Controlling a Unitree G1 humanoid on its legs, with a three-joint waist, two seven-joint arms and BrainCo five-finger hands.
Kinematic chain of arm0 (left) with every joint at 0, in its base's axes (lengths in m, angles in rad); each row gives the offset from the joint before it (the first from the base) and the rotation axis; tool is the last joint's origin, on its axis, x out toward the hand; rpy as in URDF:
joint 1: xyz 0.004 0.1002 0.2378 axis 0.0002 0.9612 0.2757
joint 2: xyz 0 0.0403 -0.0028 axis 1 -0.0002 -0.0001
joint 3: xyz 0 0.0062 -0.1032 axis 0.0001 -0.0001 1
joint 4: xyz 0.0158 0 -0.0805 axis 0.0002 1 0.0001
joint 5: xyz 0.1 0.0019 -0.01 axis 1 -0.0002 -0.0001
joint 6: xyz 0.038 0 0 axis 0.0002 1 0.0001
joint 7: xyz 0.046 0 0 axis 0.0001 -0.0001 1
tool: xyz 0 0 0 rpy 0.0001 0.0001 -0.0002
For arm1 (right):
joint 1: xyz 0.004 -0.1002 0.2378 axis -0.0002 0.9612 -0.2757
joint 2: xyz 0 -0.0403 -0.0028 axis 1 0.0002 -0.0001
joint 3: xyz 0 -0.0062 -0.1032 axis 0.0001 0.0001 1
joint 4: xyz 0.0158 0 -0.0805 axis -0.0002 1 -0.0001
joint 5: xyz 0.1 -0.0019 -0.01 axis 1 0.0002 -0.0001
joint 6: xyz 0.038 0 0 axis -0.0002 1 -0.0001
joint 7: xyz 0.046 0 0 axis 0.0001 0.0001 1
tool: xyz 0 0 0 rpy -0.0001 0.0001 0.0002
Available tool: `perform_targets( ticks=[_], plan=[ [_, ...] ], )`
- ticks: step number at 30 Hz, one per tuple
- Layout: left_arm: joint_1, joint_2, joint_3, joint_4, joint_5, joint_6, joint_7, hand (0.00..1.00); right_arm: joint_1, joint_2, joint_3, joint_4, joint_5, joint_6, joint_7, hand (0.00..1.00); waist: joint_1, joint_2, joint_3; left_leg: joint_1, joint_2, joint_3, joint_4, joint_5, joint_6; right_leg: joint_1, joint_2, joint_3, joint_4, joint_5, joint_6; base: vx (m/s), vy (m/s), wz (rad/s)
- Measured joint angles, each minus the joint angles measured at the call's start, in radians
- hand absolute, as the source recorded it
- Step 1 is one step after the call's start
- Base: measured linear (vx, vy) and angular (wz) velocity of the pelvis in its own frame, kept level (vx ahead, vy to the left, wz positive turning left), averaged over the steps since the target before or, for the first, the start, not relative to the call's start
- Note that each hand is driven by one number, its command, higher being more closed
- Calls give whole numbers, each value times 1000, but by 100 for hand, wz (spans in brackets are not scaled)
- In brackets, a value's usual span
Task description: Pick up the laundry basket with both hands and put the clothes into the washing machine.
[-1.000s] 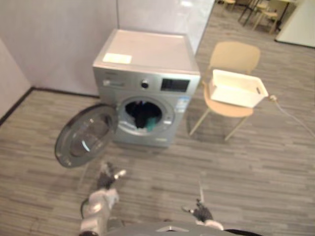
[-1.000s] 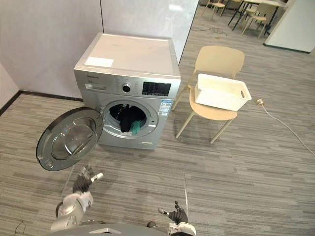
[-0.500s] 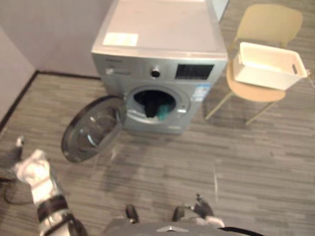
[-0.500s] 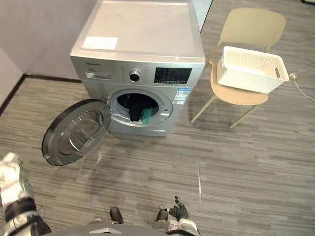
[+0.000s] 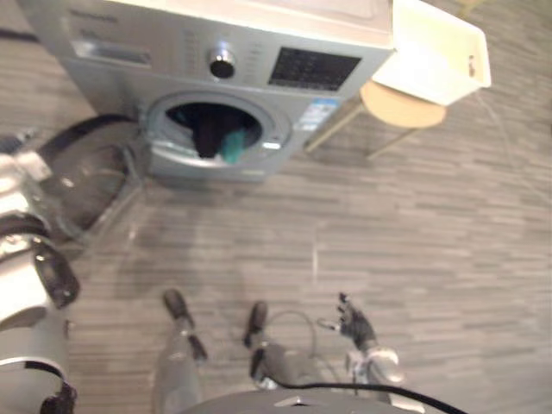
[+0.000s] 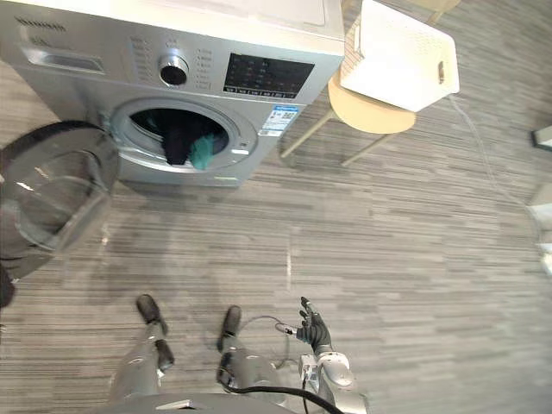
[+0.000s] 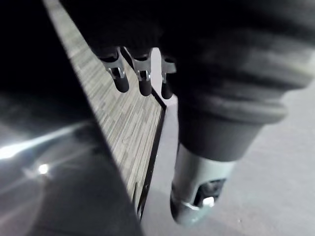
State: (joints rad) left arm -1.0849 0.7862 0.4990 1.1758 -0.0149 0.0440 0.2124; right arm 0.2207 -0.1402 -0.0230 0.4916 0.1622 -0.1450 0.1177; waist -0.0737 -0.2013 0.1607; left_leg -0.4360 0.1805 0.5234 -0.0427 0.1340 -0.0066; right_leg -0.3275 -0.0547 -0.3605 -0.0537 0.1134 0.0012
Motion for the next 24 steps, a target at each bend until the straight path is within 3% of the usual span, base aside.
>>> perform_targets(
  ticks=[4, 6, 10, 13, 15, 17, 18, 19, 21, 22, 23, 24],
  plan=[
    [-38, 94, 20, 13, 97, 20, -44, 0, 34, 23, 12, -140, -4, 12, 49, 0, 9, -8, 19, -2, 62, 34, 18, 0, 0, -49, 43, 7, 39, 42, -1, -34, -34, -47],
    [-26, 134, 92, -26, 180, 18, -57, 0, 47, 16, 9, -223, -4, 21, 58, 0, 12, -29, 31, -10, 67, 71, 23, -1, -1, -55, 50, 30, 4, 62, 11, 10, -56, -44],
    [50, 128, 184, -25, 212, 11, -137, 0, 73, 2, 10, -288, -12, 42, 105, 0, 13, -29, 31, 18, 66, 109, 26, -1, -1, -39, 51, 48, -18, 70, 12, 44, -22, -29],
    [182, 90, 220, -27, 248, 7, -247, 0, 91, -40, 9, -319, -13, 44, 143, 0, 17, -19, 26, 75, 60, 112, 38, -1, -1, 9, 42, 45, -22, 70, 12, 88, -4, -16],
    [320, 16, 270, -61, 253, -27, -307, 0, 78, -69, 0, -303, -13, 48, 157, 0, 17, 17, 6, 89, 49, 110, 40, -1, -1, 28, 29, 43, -21, 67, 15, 98, 10, -7],
    [544, -179, 450, -126, 226, -76, -333, 0, 76, -64, -23, -238, -15, 40, 152, 0, 59, 85, -39, 123, 36, 130, 25, -8, -11, 32, 17, 37, 1, 67, 16, 90, 43, -22],
    [691, -284, 456, -133, 228, -73, -349, 0, 71, -67, -23, -182, -39, 41, 143, 0, 71, 135, -67, 155, 25, 117, 16, -9, -12, 54, 11, 3, 3, 65, 14, 209, 25, 5],
    [797, -342, 430, -130, 240, -53, -350, 0, 62, -60, -18, -142, -54, 42, 138, 0, 75, 143, -72, 177, 20, 107, 28, -9, -13, 75, 0, -11, 20, 48, 10, 266, 6, 14],
    [971, -438, 355, -75, 281, 1, -343, 0, 52, -39, -11, -85, -58, 37, 130, 0, 83, 155, -71, 220, 41, 99, 71, -9, -12, 19, -34, -42, 259, -68, -3, 173, -40, 21],
    [1039, -479, 322, -42, 300, 25, -330, 0, 56, -24, -10, -58, -64, 35, 123, 0, 76, 149, -70, 235, 54, 86, 76, -10, -14, 25, -24, -47, 196, -160, 20, 31, -86, 51],
    [1071, -490, 297, -33, 309, 30, -325, 0, 60, -15, -10, -45, -69, 35, 121, 0, 71, 116, -75, 247, 46, 85, 81, -15, -22, 48, -23, -41, 106, -122, 35, 108, -206, 84],
    [1137, -504, 231, -21, 318, 42, -324, 0, 78, -8, -14, -21, -82, 34, 120, 0, 67, 62, -88, 280, 40, 79, 122, -102, -101, 79, -42, -37, 49, -59, 25, 129, -188, 55]
  ],
)
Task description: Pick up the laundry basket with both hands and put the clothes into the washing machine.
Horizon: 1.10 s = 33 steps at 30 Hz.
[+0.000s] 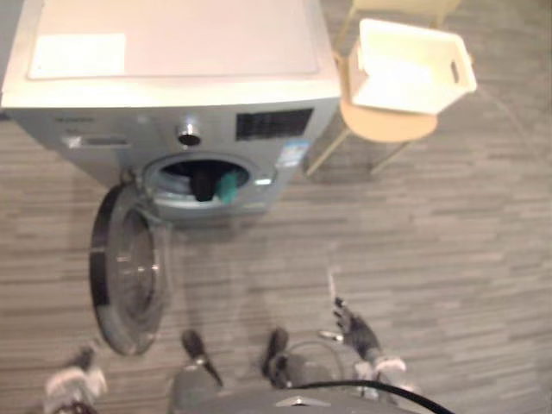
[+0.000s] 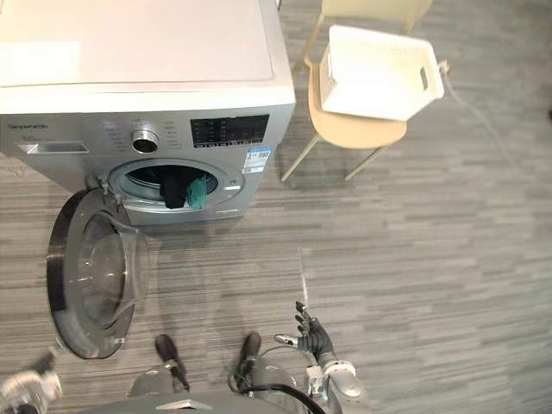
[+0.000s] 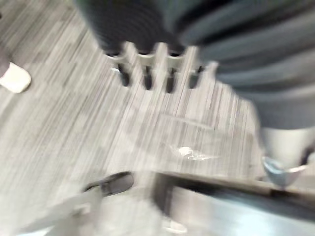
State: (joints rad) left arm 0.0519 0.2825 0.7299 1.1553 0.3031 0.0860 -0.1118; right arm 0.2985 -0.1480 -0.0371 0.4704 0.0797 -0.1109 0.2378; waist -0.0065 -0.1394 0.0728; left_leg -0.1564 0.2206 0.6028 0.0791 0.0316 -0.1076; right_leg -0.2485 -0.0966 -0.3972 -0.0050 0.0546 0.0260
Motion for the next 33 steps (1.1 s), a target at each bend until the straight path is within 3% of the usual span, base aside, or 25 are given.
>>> perform_targets(
  ticks=[2, 4, 6, 10, 12, 14, 17, 20, 26, 28, 30, 33],
  plan=[
    [21, -18, -48, -2, 7, 0, -1, 0, -49, -1, 0, 61, -7, -2, -4, 0, 16, -3, -8, 22, 54, 23, 23, -44, -22, 26, 44, 12, -8, -22, -11, 122, -116, -2],
    [27, -37, -111, -8, 8, -15, -1, 0, -69, -4, 9, 72, -9, -5, -2, 0, 10, 4, -4, 66, 64, 44, 27, -44, -23, 62, 54, 29, -10, -23, -13, 8, -14, -28],
    [37, -65, -206, -48, 16, -50, -1, 0, -65, -20, 41, 121, -12, -3, 0, 0, 3, 39, -6, 125, 82, 61, 83, -64, -35, 131, 52, 59, -9, -23, -12, -24, 38, -31],
    [21, -64, -352, -155, 35, -98, 4, 0, -47, -27, 91, 167, -78, -4, 2, 0, -7, 98, -31, 111, 146, 62, 213, -137, -45, 153, 76, 68, -11, -33, -16, -70, 45, -9],
    [-28, -60, -399, -166, 36, -104, 40, 0, -53, -29, 95, 186, -93, -4, 0, 0, -9, 124, -21, 104, 169, 66, 248, -150, -41, 159, 86, 67, -10, -31, -20, -136, 15, -2],
    [-86, -53, -450, -166, 55, -106, 94, 0, -53, -40, 90, 178, -98, -5, -4, 0, -36, 149, -29, 109, 186, 88, 258, -151, -40, 170, 95, 60, -12, -25, -28, -125, 11, 10],
    [-154, -22, -492, -166, 74, -107, 131, 0, -53, -47, 82, 165, -94, -30, -29, 0, -61, 157, -40, 124, 219, 162, 252, -176, -50, 166, 128, 89, -35, -19, -37, -127, -3, -20],
    [-177, 9, -497, -150, 76, -107, 130, 0, -39, -50, 65, 153, -85, -34, -32, 0, -70, 147, -52, 127, 229, 227, 255, -178, -49, 144, 145, 143, -68, 11, -52, -76, -27, -62],
    [-75, -2, -460, -74, 185, -114, 56, 0, 30, -55, 13, 147, -85, -17, -29, 0, -94, 163, -49, 156, 268, 305, 303, -181, -44, 138, 169, 194, -75, 42, -62, 26, 23, -33],
    [-44, -11, -518, -73, 217, -111, 41, 0, 43, -55, 12, 147, -84, -12, -31, 0, -103, 173, -43, 140, 280, 305, 317, -189, -53, 127, 174, 191, -75, 42, -62, 13, 51, 6],
    [-126, 18, -731, -80, 302, -111, 40, 0, 13, -55, 13, 110, -81, -13, -37, 0, -105, 176, -26, 73, 285, 302, 341, -192, -50, 60, 169, 193, -75, 64, -55, -49, 69, 0],
    [-342, 64, -860, -103, 361, -126, 72, 0, 3, -51, 16, 10, -40, -27, -44, 0, -122, 152, 40, 5, 286, 301, 365, -196, -42, -5, 160, 197, -75, 99, -51, -136, 74, -12]
  ],
)
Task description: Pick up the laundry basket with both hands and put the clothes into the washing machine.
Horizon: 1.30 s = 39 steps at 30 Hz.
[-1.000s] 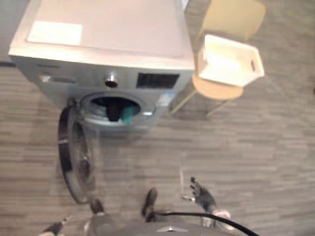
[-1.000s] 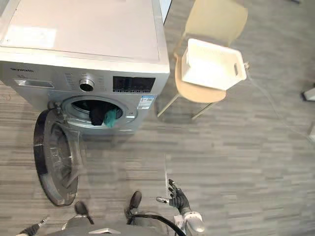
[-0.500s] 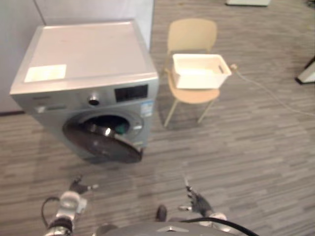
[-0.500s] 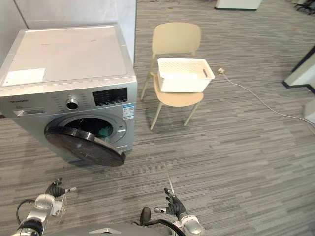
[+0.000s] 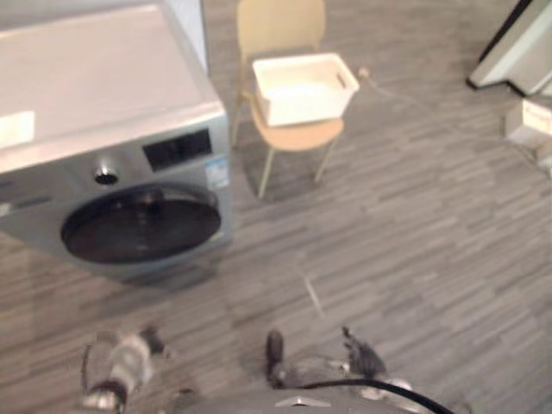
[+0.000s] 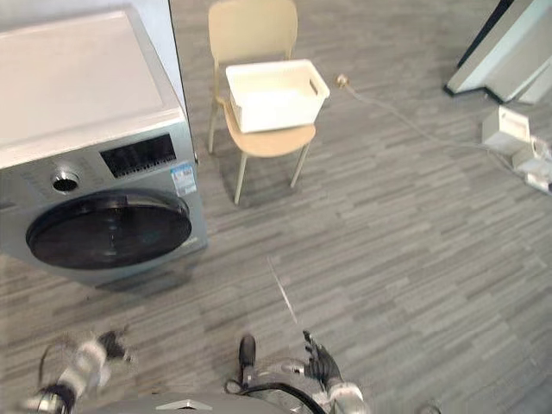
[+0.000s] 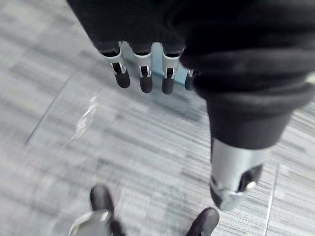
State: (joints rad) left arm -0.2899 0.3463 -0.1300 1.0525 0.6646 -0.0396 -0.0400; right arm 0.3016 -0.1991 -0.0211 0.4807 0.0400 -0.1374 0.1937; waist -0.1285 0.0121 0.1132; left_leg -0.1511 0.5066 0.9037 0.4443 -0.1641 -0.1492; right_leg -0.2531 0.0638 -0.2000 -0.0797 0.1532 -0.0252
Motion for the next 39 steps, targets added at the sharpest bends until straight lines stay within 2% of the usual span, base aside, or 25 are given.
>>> perform_targets(
  ticks=[2, 3, 5, 8, 11, 12, 14, 19, 20, 21, 22, 24, 25, 27, 28, 30, 31, 32, 33, 34, 35, 37, 38, 39],
  plan=[
    [-190, 40, -29, -60, 36, -5, 44, 0, -3, 13, 1, -59, 41, -14, -1, 0, -27, -45, 73, -63, 2, 5, 29, -12, 22, -61, -9, 20, 0, 21, 8, -135, 60, -23],
    [-233, 47, -29, -61, 46, -13, 49, 0, 0, 17, 0, -73, 45, -13, 0, 0, -37, -59, 85, -81, 2, 7, 36, -15, 25, -79, -9, 27, 0, 28, 11, -113, 51, -40],
    [-388, 111, -25, -25, 67, -17, 70, 0, 18, 46, 1, -115, 52, -16, 0, 0, -68, -115, 127, -116, 33, 39, 87, -28, 29, -140, 3, 61, -1, 69, 12, -72, 32, -55],
    [-530, 193, -28, 79, 67, -4, 102, 0, 54, 73, 12, -151, 59, -30, 2, 0, -87, -146, 149, -170, 78, 54, 145, -47, 29, -199, 25, 90, -1, 99, 24, -35, 50, -39],
    [-647, 248, -71, 111, 66, 1, 112, 0, 55, 73, 28, -173, 82, -42, -3, 0, -95, -149, 168, -239, 82, 30, 152, -45, 34, -250, 25, 101, -1, 122, 41, 3, 66, 4],
    [-710, 277, -94, 116, 65, 0, 115, 0, 53, 74, 34, -214, 90, -44, -8, 0, -98, -149, 172, -272, 81, 16, 151, -39, 44, -274, 23, 103, -1, 134, 56, 13, 65, 19],
    [-810, 301, -136, 135, 61, -1, 107, 0, 49, 81, 45, -283, 111, -56, -30, 0, -107, -150, 174, -326, 75, -2, 149, -30, 57, -308, 13, 104, -1, 138, 62, 8, 55, 30],
    [-923, 296, -227, 128, 21, 0, 99, 0, 35, 139, 116, -381, 131, -82, -65, 0, -109, -176, 199, -396, 41, -28, 138, -15, 83, -362, -15, 106, -2, 136, 62, -1, 10, 20],
    [-929, 296, -247, 73, 25, 13, 116, 0, 34, 153, 131, -385, 135, -88, -73, 0, -112, -181, 214, -410, 28, -30, 132, -10, 95, -373, -27, 103, -3, 124, 63, -34, -17, 28],
    [-937, 296, -273, 0, 27, 20, 163, 0, 26, 154, 151, -376, 153, -93, -74, 0, -117, -182, 235, -425, 15, -40, 127, -6, 103, -379, -38, 98, -3, 117, 55, -30, -13, 26],
    [-938, 296, -275, -15, 27, 20, 170, 0, 24, 153, 155, -374, 154, -95, -74, 0, -117, -182, 240, -426, 12, -44, 126, -5, 104, -378, -40, 95, -3, 113, 50, -22, -3, 26],
    [-950, 288, -305, -123, 30, 19, 267, 0, 13, 152, 168, -344, 160, -109, -76, 0, -140, -183, 261, -440, -6, -59, 116, -5, 107, -378, -57, 70, -2, 103, 53, 0, 8, 26],
    [-966, 286, -304, -154, 39, 21, 323, 0, 5, 152, 172, -326, 161, -110, -82, 0, -148, -185, 262, -442, -12, -60, 112, -4, 109, -378, -63, 66, -2, 102, 54, 17, 16, 20],
    [-1023, 287, -287, -183, 34, 29, 391, 0, 4, 153, 177, -300, 162, -118, -99, 0, -149, -185, 263, -447, -15, -68, 113, 1, 117, -377, -69, 50, -2, 106, 53, 30, 13, 13],
    [-1029, 270, -284, -229, 12, 4, 408, 0, 6, 152, 175, -282, 162, -120, -111, 0, -145, -185, 263, -447, -17, -76, 117, 1, 116, -370, -74, 33, -2, 128, 46, 75, 11, 16],
    [-1011, 207, -222, -260, -31, -7, 453, 0, -13, 153, 177, -255, 162, -124, -115, 0, -156, -185, 262, -456, -16, -87, 122, 0, 118, -369, -74, 18, -2, 142, 32, 88, 15, 15],
    [-981, 155, -152, -233, -67, -17, 480, 0, -49, 151, 177, -215, 160, -124, -115, 0, -151, -186, 262, -458, -14, -90, 126, -3, 122, -365, -75, 18, -2, 144, 33, 63, 25, 4],
    [-956, 139, -116, -185, -81, -37, 484, 0, -70, 151, 177, -190, 159, -124, -116, 0, -150, -186, 262, -454, -12, -93, 130, -8, 120, -358, -75, 19, -2, 146, 35, 80, 42, -10],
    [-936, 161, -97, -78, -133, -82, 465, 0, -46, 152, 175, -208, 159, -125, -118, 0, -147, -186, 262, -437, -7, -89, 133, -13, 115, -348, -69, 25, -2, 147, 37, 60, 30, -14],
    [-929, 160, -115, -80, -135, -81, 481, 0, -23, 152, 177, -229, 157, -131, -126, 0, -147, -186, 262, -426, -1, -82, 133, -13, 115, -342, -66, 29, -2, 150, 41, 64, 20, -21],
    [-908, 163, -101, -88, -134, -65, 518, 0, 20, 151, 190, -256, 156, -142, -135, 0, -142, -186, 262, -409, 15, -82, 133, -14, 112, -327, -51, 51, -2, 166, 62, 39, 7, -14],
    [-876, 191, -100, -64, -145, -66, 515, 0, 64, 143, 195, -267, 157, -151, -132, 0, -147, -187, 258, -381, 32, -84, 127, -12, 108, -299, -40, 84, -2, 164, 76, 50, 25, -5],
    [-850, 197, -102, -71, -162, -82, 496, 0, 80, 135, 195, -262, 158, -151, -132, 0, -146, -190, 251, -367, 31, -85, 122, -12, 109, -281, -41, 79, -2, 124, 82, 61, -9, 6],
    [-772, 215, -99, -126, -190, -103, 469, 0, 83, 124, 194, -236, 157, -150, -132, 0, -137, -189, 235, -352, 31, -84, 116, -8, 101, -268, -42, 54, -2, 91, 51, 69, -87, 1]
  ],
)
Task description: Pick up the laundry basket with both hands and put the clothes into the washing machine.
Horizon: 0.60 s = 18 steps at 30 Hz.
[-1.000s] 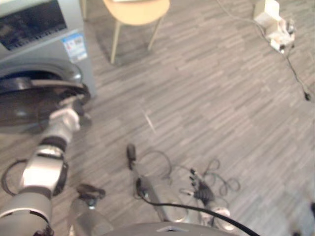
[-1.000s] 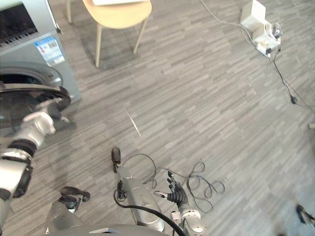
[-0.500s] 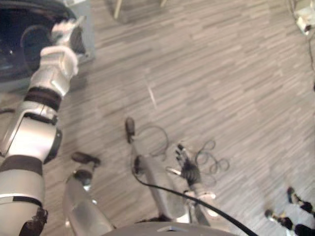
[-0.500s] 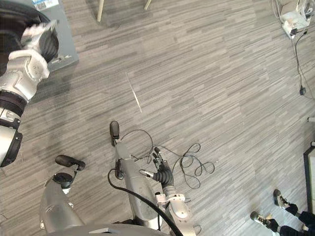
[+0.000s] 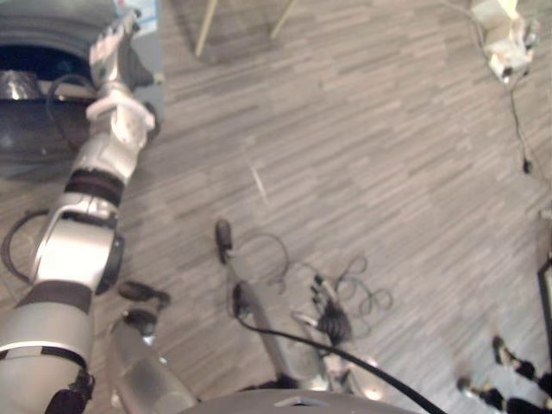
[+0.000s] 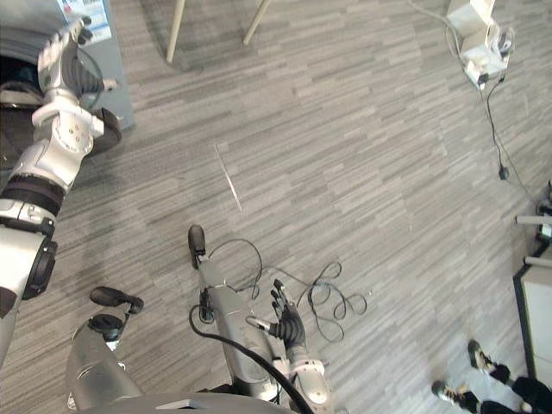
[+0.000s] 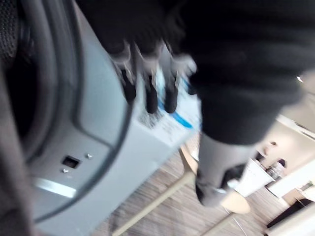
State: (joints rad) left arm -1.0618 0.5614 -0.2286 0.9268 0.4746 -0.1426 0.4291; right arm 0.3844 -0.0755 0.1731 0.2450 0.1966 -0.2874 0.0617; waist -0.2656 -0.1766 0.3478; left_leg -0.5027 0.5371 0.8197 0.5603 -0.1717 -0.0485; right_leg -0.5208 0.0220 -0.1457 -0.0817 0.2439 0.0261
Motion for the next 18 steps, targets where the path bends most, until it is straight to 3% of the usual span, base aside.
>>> perform_targets(
  ticks=[2, 4, 7, 9, 11, 13, 15, 17, 18],
  plan=[
    [181, -6, 42, -156, -41, -29, -28, 0, -30, -15, -2, 77, -9, 1, -5, 0, 16, 20, -25, 20, -6, -5, -30, 18, -21, 14, 1, -35, 1, -1, -8, 112, -129, 4],
    [418, -100, 68, -306, -77, -78, -52, 0, -43, -29, -40, 162, -24, 3, 0, 0, 55, 65, -48, 58, -28, -23, -81, 41, -36, 58, 1, -64, 1, -15, -25, 186, -85, 29],
    [702, -247, 59, -342, -133, -135, -116, 0, -74, -72, -90, 280, -93, 10, -28, 0, 113, 117, -77, 143, -69, -65, -134, 56, -43, 173, -14, -120, 2, -62, -20, 196, 28, 71],
    [938, -347, 27, -347, -214, -149, -178, 0, -92, -108, -147, 406, -127, 25, -47, 0, 153, 185, -127, 186, -122, -137, -176, 58, -43, 236, -61, -199, 63, -137, 0, 175, 134, 119],
    [1080, -374, 32, -321, -296, -149, -220, 0, -116, -114, -193, 485, -127, 36, -52, 0, 173, 217, -157, 214, -176, -195, -203, 56, -39, 290, -113, -267, 124, -195, 25, 133, 222, 139],
    [1178, -384, 60, -297, -385, -149, -252, 0, -122, -117, -230, 526, -127, 53, -54, 0, 199, 227, -180, 240, -232, -247, -213, 37, -18, 324, -182, -319, 225, -270, 48, 104, 275, 136],
    [1250, -385, 113, -269, -461, -150, -271, 0, -127, -114, -254, 561, -127, 56, -53, 0, 225, 217, -204, 251, -289, -286, -206, -10, -5, 345, -260, -348, 327, -332, 50, 54, 222, 93],
    [1337, -395, 150, -251, -533, -150, -306, 0, -161, -109, -289, 611, -126, 78, -56, 0, 231, 217, -219, 297, -358, -325, -220, -44, 20, 327, -361, -306, 529, -321, 4, 71, 253, 89],
    [1349, -396, 152, -239, -543, -150, -313, 0, -165, -105, -297, 617, -126, 82, -58, 0, 234, 215, -220, 317, -378, -337, -235, -46, 28, 308, -379, -276, 596, -295, -36, 105, 310, 85]
  ],
)
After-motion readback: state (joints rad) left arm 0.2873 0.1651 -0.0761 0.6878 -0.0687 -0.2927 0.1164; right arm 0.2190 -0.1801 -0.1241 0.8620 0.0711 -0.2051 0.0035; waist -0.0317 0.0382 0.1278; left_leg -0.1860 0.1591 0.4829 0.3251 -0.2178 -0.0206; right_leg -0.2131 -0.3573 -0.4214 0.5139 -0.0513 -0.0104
